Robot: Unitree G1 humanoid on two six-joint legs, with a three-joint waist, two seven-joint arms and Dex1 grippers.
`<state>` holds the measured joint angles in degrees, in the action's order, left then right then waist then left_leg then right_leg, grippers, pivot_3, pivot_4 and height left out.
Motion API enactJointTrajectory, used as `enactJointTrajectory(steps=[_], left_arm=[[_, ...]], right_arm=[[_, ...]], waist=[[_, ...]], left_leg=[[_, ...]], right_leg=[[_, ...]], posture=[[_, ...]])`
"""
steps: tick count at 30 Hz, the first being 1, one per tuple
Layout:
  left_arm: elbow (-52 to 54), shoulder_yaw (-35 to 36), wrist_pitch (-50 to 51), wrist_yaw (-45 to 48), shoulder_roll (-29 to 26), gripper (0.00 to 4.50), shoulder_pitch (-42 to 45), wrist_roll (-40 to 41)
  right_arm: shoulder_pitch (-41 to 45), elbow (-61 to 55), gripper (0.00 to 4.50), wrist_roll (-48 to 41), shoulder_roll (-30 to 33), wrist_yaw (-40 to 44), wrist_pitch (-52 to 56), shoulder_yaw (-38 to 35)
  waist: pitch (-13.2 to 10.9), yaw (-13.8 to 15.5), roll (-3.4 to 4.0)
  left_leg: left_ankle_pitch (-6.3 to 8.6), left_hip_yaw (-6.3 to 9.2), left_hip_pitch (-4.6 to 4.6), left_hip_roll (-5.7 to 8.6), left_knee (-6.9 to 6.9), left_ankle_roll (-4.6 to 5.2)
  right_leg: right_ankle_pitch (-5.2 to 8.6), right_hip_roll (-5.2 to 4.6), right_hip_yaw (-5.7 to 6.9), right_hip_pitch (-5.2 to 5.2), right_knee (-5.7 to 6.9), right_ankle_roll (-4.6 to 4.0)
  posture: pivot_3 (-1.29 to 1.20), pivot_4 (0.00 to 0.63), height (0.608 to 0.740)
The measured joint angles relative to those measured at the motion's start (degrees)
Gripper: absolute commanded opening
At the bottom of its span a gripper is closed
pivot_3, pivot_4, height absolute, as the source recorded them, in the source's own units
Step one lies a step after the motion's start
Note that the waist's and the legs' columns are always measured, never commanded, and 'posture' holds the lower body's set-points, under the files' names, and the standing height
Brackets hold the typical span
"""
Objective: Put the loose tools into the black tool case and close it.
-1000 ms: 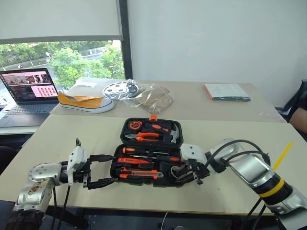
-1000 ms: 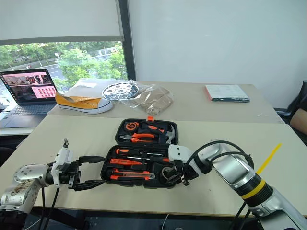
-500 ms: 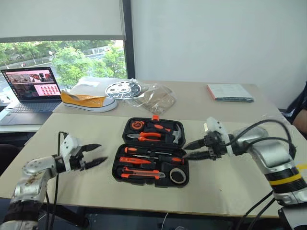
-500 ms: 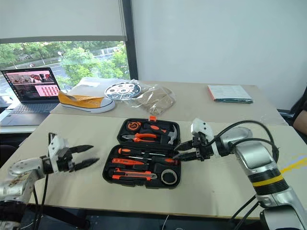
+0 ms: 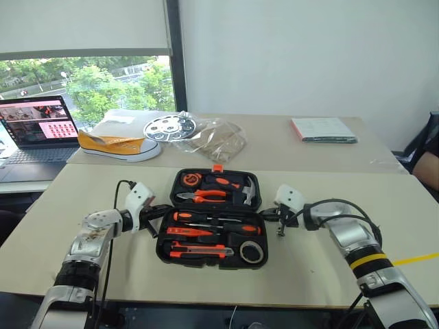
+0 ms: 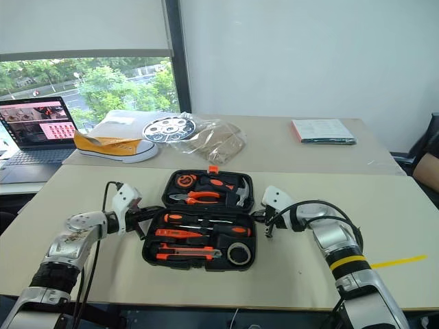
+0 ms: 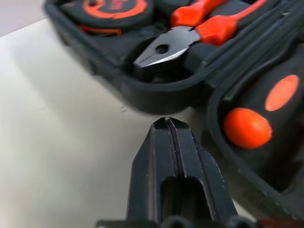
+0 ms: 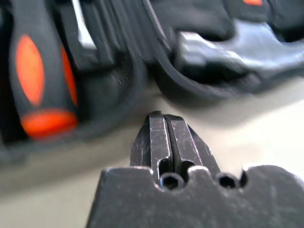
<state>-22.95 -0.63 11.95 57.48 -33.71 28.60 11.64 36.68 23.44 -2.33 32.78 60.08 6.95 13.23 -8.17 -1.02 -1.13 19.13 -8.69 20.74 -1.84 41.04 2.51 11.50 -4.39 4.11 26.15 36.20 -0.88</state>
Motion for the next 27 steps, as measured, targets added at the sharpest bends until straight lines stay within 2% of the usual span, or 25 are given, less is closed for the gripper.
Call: enactJointTrajectory(steps=[6, 13, 14, 15, 17, 22, 25, 27], left_arm=[[5.0, -0.6, 2.9, 4.0, -0.9, 0.05, -3.2, 0.8], [9.9, 1.8, 5.7, 3.9, -2.3, 0.05, -8.2, 3.5], [10.2, 2.4, 7.1, 3.5, -2.3, 0.54, -8.9, 4.5], [10.7, 3.1, 7.8, 3.2, -2.4, 0.71, -9.3, 4.8], [11.8, 4.0, 10.1, 2.6, -4.4, 1.43, -10.2, 5.5], [13.6, 8.2, 19.2, 4.2, -10.4, 3.15, -10.7, 9.8], [13.5, 7.2, 28.7, 3.9, -13.5, 4.33, -5.4, 10.9], [12.9, 6.9, 36.5, 2.3, -13.6, 4.50, 1.4, 12.0]], right_arm=[[-5.3, -10.2, 0.00, -1.0, 2.8, 2.4, 5.7, -0.5], [-11.6, -20.2, 0.00, -2.3, 3.7, 1.4, 11.1, -1.6], [-12.5, -20.6, 0.29, -2.5, 4.1, 1.0, 11.1, -2.2], [-13.0, -20.7, 0.58, -2.7, 4.6, 1.0, 11.0, -2.8], [-14.5, -22.0, 1.10, -4.8, 7.7, 2.8, 13.5, -3.9], [-17.1, -25.2, 2.83, -10.5, 13.1, 5.9, 17.1, -10.3], [-14.8, -30.7, 3.87, -16.8, 14.5, 4.8, 33.9, -11.7], [-8.9, -31.6, 4.44, -20.4, 14.4, 2.1, 46.8, -12.0]], waist=[[0.0, 0.1, 0.01], [0.0, 0.1, 0.01], [0.0, 0.1, 0.01], [0.0, 0.1, 0.00], [0.0, 0.4, 0.00], [0.0, 0.3, 0.00], [0.0, 0.3, -0.06], [-0.1, 0.3, -0.09]], left_leg=[[0.00, 0.07, 0.00, -0.03, -0.10, 0.00], [0.00, 0.27, -0.05, 0.00, -0.09, 0.00], [0.00, 0.29, -0.11, 0.00, -0.07, 0.00], [0.00, 0.34, -0.12, 0.00, -0.05, -0.01], [0.00, 0.39, -0.13, 0.00, 0.03, -0.01], [-0.01, 0.41, -0.32, -0.05, 0.04, -0.03], [-0.03, 0.42, -0.33, -0.04, 0.22, -0.05], [-0.02, 0.43, -0.33, -0.02, 0.36, -0.04]], right_leg=[[0.11, 0.03, 0.02, 0.00, 0.03, 0.07], [0.13, -0.02, -0.03, 0.00, -0.09, 0.08], [0.13, -0.03, -0.07, -0.01, -0.07, 0.08], [0.13, -0.03, -0.11, -0.01, -0.03, 0.07], [0.12, -0.04, -0.13, -0.02, 0.04, 0.06], [0.10, -0.03, -0.25, -0.11, 0.13, 0.02], [0.08, -0.03, -0.31, -0.09, 0.44, -0.05], [0.05, -0.04, -0.37, -0.09, 0.53, -0.11]], posture=[[0.00, 0.150, 0.740], [0.00, 0.150, 0.740], [0.00, 0.150, 0.740], [0.00, 0.150, 0.740], [0.00, 0.150, 0.740], [0.00, 0.150, 0.740], [0.00, 0.150, 0.740], [0.00, 0.150, 0.740]])
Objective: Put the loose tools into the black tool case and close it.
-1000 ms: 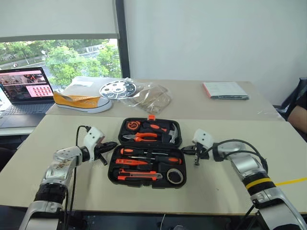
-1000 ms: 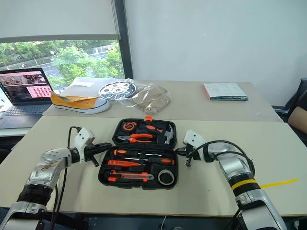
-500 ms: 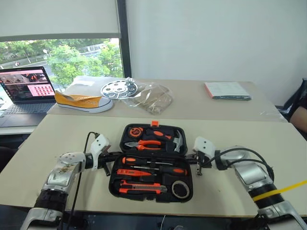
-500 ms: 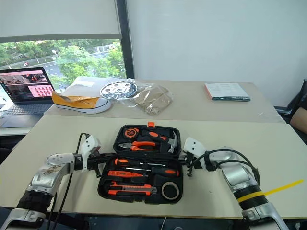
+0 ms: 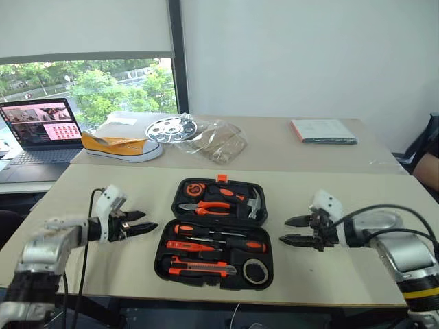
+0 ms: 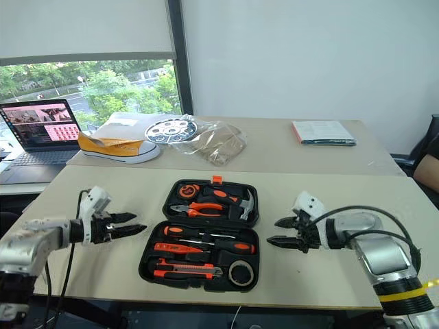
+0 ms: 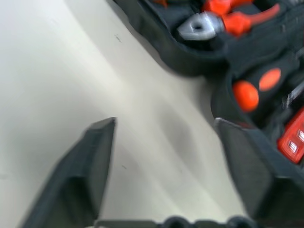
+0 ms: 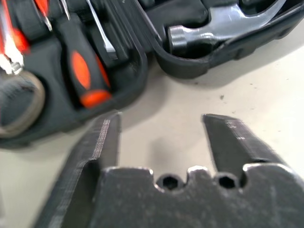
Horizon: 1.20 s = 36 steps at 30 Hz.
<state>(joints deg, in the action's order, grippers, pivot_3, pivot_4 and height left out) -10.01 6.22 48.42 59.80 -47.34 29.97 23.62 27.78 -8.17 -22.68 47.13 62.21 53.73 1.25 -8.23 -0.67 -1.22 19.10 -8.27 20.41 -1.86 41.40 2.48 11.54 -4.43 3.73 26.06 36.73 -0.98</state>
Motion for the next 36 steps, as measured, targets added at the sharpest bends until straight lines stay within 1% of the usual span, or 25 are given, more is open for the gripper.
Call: enactJointTrajectory(steps=[3, 5, 7, 9, 11, 15, 16, 19, 21, 22, 23, 24, 26, 27, 28, 29, 30, 32, 34, 36], left_arm=[[-1.3, -1.3, 6.7, -2.9, 1.8, 4.50, 7.3, 0.6], [-2.9, -3.6, 9.7, -5.1, 3.2, 4.50, 9.7, 0.0], [-4.9, -5.9, 11.4, -7.4, 4.9, 4.50, 10.8, -1.4], [-6.2, -7.6, 12.0, -8.7, 5.8, 4.50, 11.3, -2.4], [-7.5, -8.8, 12.0, -9.8, 7.0, 4.50, 12.4, -3.3], [-8.3, -9.6, 11.9, -10.6, 7.3, 4.50, 13.4, -3.7], [-8.3, -9.6, 11.9, -10.7, 7.3, 4.50, 13.5, -3.8], [-8.4, -9.6, 11.9, -10.9, 7.4, 4.50, 13.5, -3.8], [-8.4, -9.7, 11.9, -11.1, 7.6, 3.98, 13.5, -4.0], [-8.5, -9.7, 11.9, -11.1, 7.8, 3.57, 13.5, -4.0], [-8.5, -9.7, 11.8, -11.2, 8.1, 3.26, 13.5, -4.0], [-8.5, -9.7, 11.7, -11.2, 8.3, 2.81, 13.5, -4.0], [-8.4, -9.6, 11.6, -11.3, 8.6, 2.17, 13.5, -3.8], [-8.4, -9.6, 11.6, -11.3, 8.8, 1.72, 13.5, -3.7], [-8.4, -9.3, 11.7, -11.5, 8.9, 1.42, 13.5, -3.5], [-8.4, -9.0, 11.7, -11.6, 9.2, 1.00, 13.4, -3.2], [-8.2, -8.5, 11.7, -11.6, 9.6, 0.63, 13.2, -2.9], [-8.1, -7.1, 11.6, -12.1, 10.8, 0.02, 12.6, -2.4], [-8.5, -4.9, 11.1, -13.1, 12.1, 0.02, 11.7, -1.6], [-9.4, -1.8, 8.5, -14.5, 14.2, 0.02, 10.6, -1.0]], right_arm=[[8.1, 1.2, 4.44, -3.6, -4.0, -4.2, 12.4, -1.0], [12.3, 4.8, 4.44, -3.6, -6.7, -8.2, 18.0, -0.9], [15.6, 9.5, 4.44, -2.7, -9.2, -12.5, 21.2, -0.5], [17.2, 12.3, 4.44, -1.9, -10.6, -14.8, 22.1, 0.4], [19.1, 15.9, 4.44, -0.3, -12.4, -17.4, 22.0, 2.3], [20.5, 20.4, 4.44, 1.6, -13.9, -19.9, 21.1, 5.0], [20.7, 21.5, 4.21, 2.1, -14.2, -20.3, 20.5, 5.2], [21.0, 22.9, 3.29, 2.4, -14.5, -20.5, 19.6, 6.6], [21.2, 23.4, 2.70, 2.7, -14.6, -20.4, 18.7, 7.4], [21.4, 23.4, 2.17, 2.8, -14.7, -20.3, 18.4, 7.7], [21.6, 23.6, 1.93, 2.9, -14.7, -20.3, 18.1, 8.1], [22.0, 23.9, 1.53, 2.9, -14.9, -20.3, 18.0, 8.3], [22.5, 24.4, 1.02, 2.8, -15.3, -20.2, 17.8, 8.7], [22.6, 24.5, 0.59, 2.8, -15.5, -20.1, 17.8, 8.9], [22.8, 24.8, 0.31, 2.8, -15.5, -20.1, 17.8, 8.9], [23.1, 25.4, 0.02, 2.8, -15.5, -20.1, 17.7, 8.8], [23.2, 25.8, 0.00, 2.8, -15.5, -20.4, 17.6, 8.7], [23.4, 26.7, 0.00, 2.8, -15.6, -20.5, 17.3, 8.6], [23.4, 27.6, 0.00, 2.8, -15.9, -20.5, 16.7, 7.8], [22.7, 28.0, 0.00, 3.0, -16.7, -20.4, 13.4, 6.7]], waist=[[0.0, 0.0, -0.03], [0.0, -0.1, -0.03], [0.0, -0.1, -0.03], [0.0, -0.1, -0.03], [0.0, -0.2, -0.03], [0.0, -0.3, -0.03], [0.0, -0.3, -0.03], [0.0, -0.3, -0.03], [0.0, -0.4, -0.02], [0.0, -0.4, -0.02], [0.0, -0.4, -0.02], [0.0, -0.4, -0.02], [0.0, -0.4, -0.03], [0.0, -0.4, -0.03], [0.0, -0.4, -0.03], [0.0, -0.4, -0.03], [0.0, -0.4, -0.03], [0.0, -0.2, -0.02], [0.0, -0.2, -0.02], [0.0, -0.2, -0.03]], left_leg=[[0.00, 0.03, -0.07, 0.03, -0.01, 0.00], [0.00, 0.02, -0.07, 0.04, -0.03, 0.00], [-0.01, 0.02, 0.02, 0.06, -0.07, 0.00], [-0.01, 0.03, 0.16, 0.06, -0.11, 0.00], [-0.01, 0.04, 0.37, 0.09, -0.12, 0.00], [-0.01, 0.05, 0.44, 0.11, -0.16, -0.01], [-0.01, 0.06, 0.46, 0.11, -0.16, -0.01], [-0.02, 0.07, 0.45, 0.11, -0.15, -0.01], [-0.02, 0.07, 0.43, 0.10, -0.13, -0.02], [-0.02, 0.07, 0.39, 0.10, -0.11, -0.03], [-0.02, 0.07, 0.33, 0.09, -0.09, -0.03], [-0.02, 0.07, 0.27, 0.09, -0.07, -0.03], [-0.02, 0.03, 0.14, 0.10, -0.02, -0.03], [-0.03, 0.02, 0.07, 0.10, 0.00, -0.04], [-0.04, 0.01, 0.01, 0.10, 0.02, -0.06], [-0.04, 0.02, -0.04, 0.08, 0.07, -0.07], [-0.04, 0.02, -0.07, 0.08, 0.11, -0.07], [-0.04, 0.03, -0.10, 0.06, 0.19, -0.07], [-0.04, 0.03, -0.11, 0.04, 0.25, -0.07], [-0.05, 0.03, -0.08, 0.03, 0.26, -0.07]], right_leg=[[-0.02, 0.02, -0.07, -0.06, 0.05, -0.03], [-0.03, 0.03, -0.09, -0.03, 0.08, -0.04], [-0.03, 0.04, -0.07, 0.07, 0.05, -0.04], [-0.03, 0.07, 0.00, 0.16, 0.23, -0.05], [-0.03, 0.07, 0.13, 0.28, 0.12, -0.04], [-0.01, 0.05, 0.22, 0.28, 0.01, 0.00], [0.00, 0.04, 0.26, 0.28, -0.01, 0.02], [0.00, 0.04, 0.26, 0.27, 0.01, 0.03], [0.00, 0.04, 0.26, 0.26, 0.06, 0.03], [0.00, 0.04, 0.24, 0.23, 0.08, 0.03], [0.00, 0.03, 0.23, 0.19, 0.08, 0.03], [0.00, 0.02, 0.21, 0.13, 0.06, 0.02], [0.00, -0.01, 0.11, 0.09, 0.05, 0.02], [0.00, -0.01, 0.06, 0.04, 0.08, 0.02], [0.00, -0.02, 0.02, 0.01, 0.12, 0.02], [-0.01, -0.02, -0.01, -0.03, 0.17, 0.00], [-0.01, -0.05, -0.02, -0.06, 0.23, 0.00], [-0.02, -0.06, -0.03, -0.08, 0.30, -0.01], [-0.03, -0.07, -0.04, -0.10, 0.34, -0.03], [-0.09, -0.08, -0.04, -0.09, 0.31, -0.08]], posture=[[0.00, 0.150, 0.740], [0.00, 0.150, 0.740], [0.00, 0.150, 0.740], [0.00, 0.150, 0.740], [0.00, 0.150, 0.740], [0.00, 0.150, 0.740], [0.00, 0.150, 0.740], [0.00, 0.150, 0.740], [0.00, 0.150, 0.740], [0.00, 0.150, 0.740], [0.00, 0.150, 0.740], [0.00, 0.150, 0.740], [0.00, 0.150, 0.740], [0.00, 0.150, 0.740], [0.00, 0.150, 0.740], [0.00, 0.150, 0.740], [0.00, 0.150, 0.740], [0.00, 0.150, 0.740], [0.00, 0.150, 0.740], [0.00, 0.150, 0.740]])
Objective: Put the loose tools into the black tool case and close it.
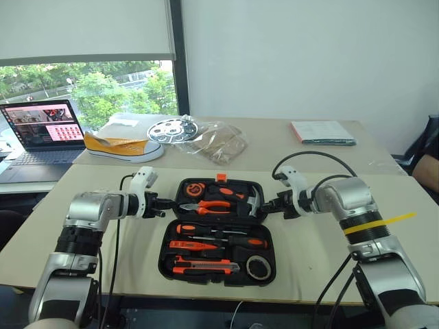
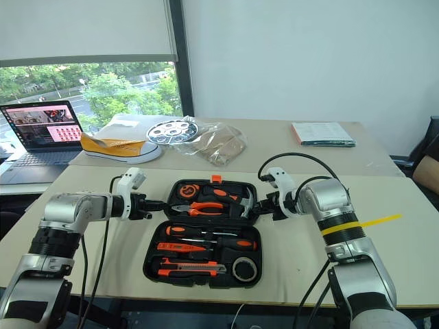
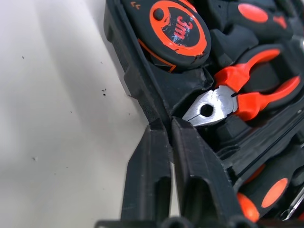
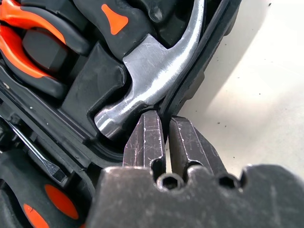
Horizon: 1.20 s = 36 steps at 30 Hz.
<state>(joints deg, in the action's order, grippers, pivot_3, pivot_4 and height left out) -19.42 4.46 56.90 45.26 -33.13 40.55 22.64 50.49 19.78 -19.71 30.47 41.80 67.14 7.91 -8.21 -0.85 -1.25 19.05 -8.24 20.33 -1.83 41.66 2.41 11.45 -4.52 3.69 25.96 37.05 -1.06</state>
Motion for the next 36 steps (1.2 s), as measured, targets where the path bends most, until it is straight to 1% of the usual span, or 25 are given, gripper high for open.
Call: enactJointTrajectory(steps=[2, 3, 5, 7, 8, 10, 13, 14, 16, 17, 19, 21, 22, 23, 24, 25, 26, 27, 29, 30, 32, 33, 35, 36], left_arm=[[-0.9, 2.5, -2.9, -1.2, 1.7, 0.02, -0.6, 0.3], [-0.9, 3.5, -5.6, -1.2, 2.5, 0.02, -1.3, 0.3], [-0.6, 5.8, -12.1, -0.4, 3.9, 0.02, -3.3, 0.7], [1.0, 6.0, -21.0, 2.4, 4.1, 0.02, -6.0, 0.4], [1.7, 5.7, -25.2, 3.9, 3.8, 0.02, -7.3, -0.4], [1.9, 5.3, -32.2, 6.4, 2.8, 0.02, -9.1, -2.2], [3.2, 3.6, -49.5, 11.2, 0.4, 0.02, -14.2, -6.2], [3.2, 3.3, -53.5, 12.4, 0.0, 0.02, -15.3, -7.0], [2.9, 2.8, -65.0, 14.4, -1.4, 0.02, -18.5, -9.6], [2.3, 2.7, -70.1, 14.9, -1.8, 0.02, -19.9, -10.6], [0.1, 1.4, -80.1, 15.4, -3.7, 0.02, -21.7, -13.0], [-1.7, 0.2, -86.7, 15.6, -5.1, 0.69, -22.4, -14.9], [-3.0, -0.6, -89.6, 15.6, -5.6, 0.88, -22.8, -16.0], [-4.2, -1.3, -91.1, 15.8, -6.1, 1.14, -23.4, -16.8], [-5.6, -2.4, -92.5, 16.3, -6.5, 1.58, -24.6, -17.0], [-6.2, -2.4, -93.6, 16.3, -6.3, 1.95, -24.9, -16.7], [-7.1, -2.6, -94.2, 16.9, -7.4, 2.32, -25.0, -16.9], [-8.3, -3.6, -94.5, 17.7, -8.0, 2.73, -25.4, -17.5], [-9.5, -4.3, -95.4, 18.7, -8.2, 3.35, -25.4, -17.3], [-9.7, -4.3, -95.3, 19.2, -8.5, 3.83, -25.3, -16.6], [-10.2, -4.0, -93.1, 20.3, -9.7, 3.85, -24.9, -15.0], [-10.4, -3.9, -92.0, 20.6, -10.1, 3.85, -24.5, -14.5], [-11.8, -3.6, -89.4, 20.8, -10.1, 3.85, -23.6, -13.5], [-12.6, -3.3, -87.6, 20.9, -10.2, 3.58, -22.9, -13.3]], right_arm=[[-1.5, 0.0, 0.00, 0.6, -0.1, 0.6, -6.2, -0.7], [-2.9, -0.1, 0.00, 1.6, 0.0, 1.8, -12.1, -0.6], [-5.9, -0.7, 0.00, 3.9, 0.5, 3.9, -25.5, -0.8], [-9.4, -2.0, 0.00, 7.3, 2.6, 6.8, -41.5, -0.6], [-10.6, -2.4, 0.00, 8.6, 3.4, 8.1, -47.9, -0.5], [-12.0, -2.5, 0.00, 10.7, 4.2, 9.9, -57.0, -0.3], [-16.8, -2.3, 0.00, 14.0, 6.3, 12.0, -74.1, -0.2], [-17.9, -2.3, 0.00, 14.5, 6.7, 12.3, -77.6, -0.2], [-20.2, -2.2, 0.00, 16.8, 8.0, 12.6, -86.9, 0.1], [-21.2, -1.9, 0.00, 17.8, 8.5, 12.5, -91.1, 0.1], [-22.2, -0.1, 0.00, 20.8, 9.2, 11.3, -98.9, 0.7], [-22.3, 2.4, 0.00, 23.6, 9.3, 9.2, -103.9, 1.1], [-22.3, 4.3, 0.41, 25.3, 9.3, 7.5, -106.5, 1.5], [-22.4, 5.3, 0.83, 26.1, 9.4, 6.7, -108.0, 1.7], [-23.0, 6.2, 1.11, 26.3, 9.9, 6.8, -109.5, 2.1], [-23.9, 6.8, 1.46, 26.3, 10.3, 7.1, -110.1, 2.4], [-24.6, 7.5, 1.83, 26.0, 10.7, 7.7, -110.6, 2.8], [-24.8, 7.6, 2.19, 25.8, 10.8, 8.0, -111.0, 2.8], [-26.4, 7.8, 2.73, 26.6, 11.5, 9.0, -111.8, 4.0], [-27.2, 7.8, 3.18, 26.8, 11.5, 8.9, -112.2, 4.7], [-27.8, 6.9, 3.83, 25.9, 11.9, 8.6, -112.3, 4.3], [-28.4, 6.0, 3.83, 25.3, 12.7, 8.8, -112.1, 4.0], [-31.2, 3.5, 3.50, 22.5, 14.6, 10.1, -110.0, 2.6], [-33.1, 1.8, 3.20, 20.4, 15.9, 11.2, -108.1, 2.2]], waist=[[0.0, 0.0, -0.02], [0.0, 0.0, -0.02], [0.0, -0.1, 0.00], [-0.1, -0.1, 0.01], [-0.1, -0.1, 0.01], [-0.1, -0.2, 0.02], [-0.1, -0.3, 0.02], [-0.1, -0.3, 0.02], [-0.1, -0.4, 0.03], [-0.1, -0.4, 0.03], [0.0, -0.3, 0.05], [0.1, -0.2, 0.16], [0.1, -0.2, 0.21], [0.2, -0.2, 0.27], [0.2, -0.1, 0.28], [0.2, 0.2, 0.18], [0.3, 0.2, 0.09], [0.3, 0.1, 0.11], [0.3, 0.1, 0.00], [0.3, 0.0, -0.02], [0.3, -0.1, 0.08], [0.3, -0.1, 0.08], [0.3, 0.0, 0.06], [0.2, 0.2, 0.05]], left_leg=[[-0.03, 0.00, 0.14, 0.00, 0.01, -0.02], [-0.06, 0.01, 0.18, 0.00, 0.00, -0.06], [-0.08, 0.00, 0.28, 0.00, -0.01, -0.10], [-0.10, 0.00, 0.43, 0.00, -0.16, -0.13], [-0.10, -0.03, 0.42, 0.04, -0.35, -0.13], [-0.11, -0.12, 0.42, 0.02, -0.48, -0.14], [-0.12, -0.34, 0.35, 0.02, -0.83, -0.17], [-0.12, -0.41, 0.33, 0.01, -0.85, -0.17], [-0.11, -0.61, 0.16, -0.03, -0.98, -0.17], [-0.11, -0.71, -0.01, -0.06, -1.04, -0.18], [-0.10, -0.87, -0.21, -0.11, -1.10, -0.19], [-0.09, -1.03, -0.55, -0.11, -1.18, -0.17], [-0.07, -1.12, -1.03, -0.11, -1.35, -0.16], [-0.07, -1.17, -1.28, -0.12, -1.51, -0.16], [-0.05, -1.19, -1.64, -0.13, -1.75, -0.14], [-0.04, -1.10, -1.73, -0.15, -1.84, -0.12], [-0.05, -1.05, -1.78, -0.18, -1.83, -0.13], [-0.05, -1.05, -1.85, -0.19, -1.84, -0.13], [-0.05, -1.05, -1.80, -0.26, -1.83, -0.13], [-0.05, -1.07, -1.79, -0.32, -1.83, -0.14], [-0.06, -1.19, -1.80, -0.31, -1.84, -0.13], [-0.06, -1.20, -1.80, -0.33, -1.84, -0.13], [-0.05, -1.19, -1.77, -0.34, -1.85, -0.13], [-0.05, -1.18, -1.67, -0.33, -1.83, -0.11]], right_leg=[[-0.05, 0.00, 0.01, 0.14, 0.01, -0.03], [-0.06, 0.03, 0.01, 0.18, 0.00, -0.04], [-0.06, 0.06, 0.01, 0.32, 0.02, -0.04], [-0.06, 0.11, 0.13, 0.43, 0.01, -0.04], [-0.06, 0.11, 0.17, 0.42, -0.04, -0.04], [-0.05, 0.14, 0.26, 0.42, -0.22, -0.03], [0.04, 0.14, 0.33, 0.41, -0.45, -0.01], [0.08, 0.13, 0.33, 0.40, -0.46, 0.01], [0.13, 0.13, 0.32, 0.31, -0.54, -0.01], [0.17, 0.11, 0.28, 0.20, -0.85, -0.01], [0.19, 0.11, 0.22, 0.06, -0.92, -0.02], [0.19, 0.08, 0.09, -0.19, -0.91, -0.02], [0.21, 0.06, 0.01, -0.60, -0.96, -0.01], [0.23, 0.05, -0.02, -0.91, -1.05, 0.00], [0.35, -0.02, -0.11, -1.10, -1.08, 0.12], [0.47, -0.08, -0.10, -1.13, -1.08, 0.28], [0.44, -0.07, -0.07, -1.15, -1.05, 0.19], [0.29, -0.07, -0.21, -1.10, -0.98, -0.07], [0.28, -0.03, -0.29, -1.02, -0.95, -0.09], [0.27, -0.03, -0.29, -1.00, -0.95, -0.11], [0.28, 0.04, -0.48, -0.88, -0.87, -0.11], [0.28, 0.08, -0.51, -0.88, -0.88, -0.11], [0.29, 0.10, -0.48, -0.85, -0.90, -0.11], [0.28, 0.10, -0.44, -0.81, -0.93, -0.11]], posture=[[0.00, 0.150, 0.740], [0.00, 0.150, 0.740], [0.00, 0.150, 0.740], [0.00, 0.150, 0.740], [0.00, 0.150, 0.740], [0.00, 0.150, 0.740], [0.00, 0.150, 0.740], [0.00, 0.150, 0.740], [0.00, 0.150, 0.740], [0.00, 0.150, 0.740], [0.00, 0.150, 0.740], [0.00, 0.150, 0.740], [0.00, 0.150, 0.740], [0.00, 0.150, 0.740], [0.00, 0.150, 0.740], [0.00, 0.150, 0.740], [0.00, 0.150, 0.740], [0.00, 0.150, 0.740], [0.00, 0.150, 0.740], [0.00, 0.150, 0.740], [0.00, 0.150, 0.740], [0.00, 0.150, 0.740], [0.00, 0.150, 0.740], [0.00, 0.150, 0.740]])
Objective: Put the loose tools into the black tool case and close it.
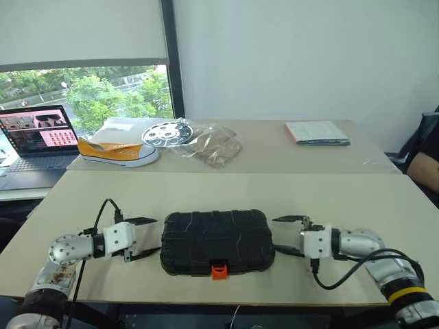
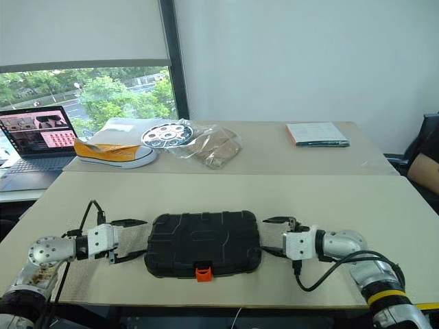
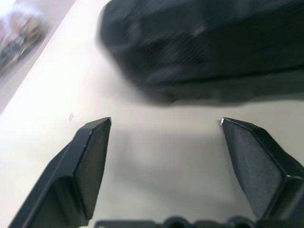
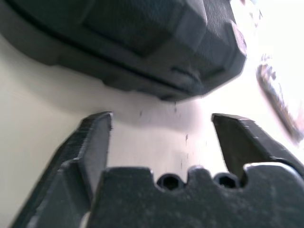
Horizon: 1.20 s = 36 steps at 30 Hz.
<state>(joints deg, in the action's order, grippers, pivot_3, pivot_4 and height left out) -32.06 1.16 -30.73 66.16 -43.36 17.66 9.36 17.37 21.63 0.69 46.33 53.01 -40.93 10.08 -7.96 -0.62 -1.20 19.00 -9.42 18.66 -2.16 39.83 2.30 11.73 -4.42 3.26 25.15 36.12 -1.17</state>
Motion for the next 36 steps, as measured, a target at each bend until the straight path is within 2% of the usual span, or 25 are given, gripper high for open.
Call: enactJointTrajectory(steps=[1, 2, 7, 9, 11, 16, 22, 29, 36], left_arm=[[-0.2, 0.2, 1.1, 0.0, -0.2, 3.31, 0.3, 0.2], [-0.4, 0.2, 2.7, 0.1, -0.2, 3.05, 1.2, 0.5], [-0.6, 1.4, 13.9, -0.8, 0.6, 1.37, 9.4, 3.2], [-1.0, 1.4, 16.1, -1.3, 1.4, 0.61, 11.7, 3.4], [-1.6, 0.7, 17.5, -1.9, 3.0, 0.01, 14.4, 2.9], [-4.5, -3.3, 21.3, -1.4, 6.2, 0.01, 18.7, -0.4], [-6.0, -7.3, 26.0, 2.1, 7.7, 0.01, 19.6, -2.7], [3.0, -4.2, 31.6, 2.7, 5.7, 0.01, 12.9, -0.1], [16.0, 0.1, 41.2, -1.5, 5.7, 0.01, 4.1, 4.3]], right_arm=[[-1.0, -0.9, 2.97, -1.1, 0.6, 0.8, 1.1, -0.1], [-3.0, -2.8, 2.53, -3.0, 1.5, 1.8, 3.2, -0.7], [-17.9, -21.8, 0.90, -13.7, 7.3, 6.0, 17.7, -3.4], [-20.8, -26.5, 0.16, -14.9, 7.7, 5.8, 21.8, -3.9], [-23.0, -31.5, 0.00, -14.6, 7.3, 5.0, 26.2, -3.5], [-23.2, -37.7, 0.00, -10.9, 3.1, 1.3, 35.9, 0.8], [-16.1, -38.2, 0.00, -5.3, -4.1, -1.9, 43.3, 4.8], [-6.1, -29.1, 0.00, -1.7, -7.4, -2.9, 43.8, 5.4], [2.6, -16.5, 0.00, 0.2, -10.4, -3.3, 39.4, 5.1]], waist=[[0.0, 0.1, 0.00], [0.0, 0.2, -0.01], [0.0, 1.0, -0.02], [0.0, 1.1, -0.03], [0.0, 1.0, -0.08], [-0.1, 0.8, -0.20], [-0.1, -0.3, -0.75], [-0.1, -0.3, -0.75], [-0.1, 0.0, -0.71]], left_leg=[[0.01, 0.01, 0.07, 0.01, 0.01, 0.01], [0.02, 0.00, 0.13, 0.01, 0.04, 0.04], [0.03, 0.30, 0.55, 0.05, 0.21, 0.07], [0.05, 0.33, 0.55, 0.06, 0.25, 0.09], [0.05, 0.33, 0.57, 0.08, 0.30, 0.09], [0.05, 0.36, 0.60, 0.13, 0.41, 0.11], [0.03, 0.44, 0.62, 0.04, 0.56, 0.07], [0.04, 0.45, 0.62, 0.06, 0.60, 0.11], [0.04, 0.49, 0.67, 0.07, 0.59, 0.11]], right_leg=[[0.00, 0.00, 0.03, 0.04, -0.01, 0.00], [0.00, -0.01, 0.03, 0.07, -0.02, 0.00], [0.01, 0.00, 0.30, 0.24, -0.06, 0.04], [0.01, -0.01, 0.33, 0.20, -0.07, 0.05], [0.01, 0.00, 0.31, 0.18, -0.09, 0.07], [0.03, 0.02, 0.28, 0.15, -0.08, 0.09], [0.00, 0.12, 0.30, 0.16, -0.03, 0.05], [-0.04, 0.04, 0.27, 0.18, 0.00, 0.04], [-0.04, 0.03, 0.33, 0.22, 0.00, 0.03]], posture=[[0.00, 0.150, 0.740], [0.00, 0.150, 0.740], [0.00, 0.150, 0.740], [0.00, 0.150, 0.740], [0.00, 0.150, 0.740], [0.00, 0.150, 0.740], [0.00, 0.150, 0.740], [0.00, 0.150, 0.740], [0.00, 0.150, 0.740]])
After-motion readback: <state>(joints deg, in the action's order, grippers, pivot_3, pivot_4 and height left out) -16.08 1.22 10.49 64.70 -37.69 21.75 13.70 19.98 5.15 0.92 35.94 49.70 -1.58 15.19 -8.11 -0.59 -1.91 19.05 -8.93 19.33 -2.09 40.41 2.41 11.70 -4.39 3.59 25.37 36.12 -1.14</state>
